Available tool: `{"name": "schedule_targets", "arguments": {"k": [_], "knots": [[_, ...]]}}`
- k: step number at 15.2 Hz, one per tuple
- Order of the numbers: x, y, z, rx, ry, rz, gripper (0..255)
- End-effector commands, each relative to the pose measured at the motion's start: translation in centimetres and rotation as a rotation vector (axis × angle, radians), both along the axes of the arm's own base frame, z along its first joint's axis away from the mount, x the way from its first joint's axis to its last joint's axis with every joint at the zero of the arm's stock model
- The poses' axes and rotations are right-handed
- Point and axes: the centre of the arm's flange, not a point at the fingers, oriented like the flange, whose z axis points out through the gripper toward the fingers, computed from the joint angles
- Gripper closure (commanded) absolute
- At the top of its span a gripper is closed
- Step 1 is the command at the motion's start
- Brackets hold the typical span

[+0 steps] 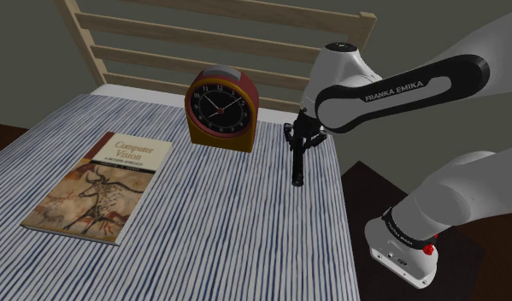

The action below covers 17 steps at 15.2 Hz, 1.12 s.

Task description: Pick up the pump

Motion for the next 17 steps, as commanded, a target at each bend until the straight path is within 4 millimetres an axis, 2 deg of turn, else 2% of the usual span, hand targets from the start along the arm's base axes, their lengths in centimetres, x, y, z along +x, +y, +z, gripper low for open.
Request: {"name": "schedule_targets", "arguments": {"k": [1, 4, 17], "knots": [[0.0, 0.0, 0.0, 0.000, 0.000, 0.000, 255], [0.0, 0.0, 0.0, 0.000, 0.000, 0.000, 255], [0.0, 0.0, 6.8, 0.000, 0.000, 0.000, 255]]}}
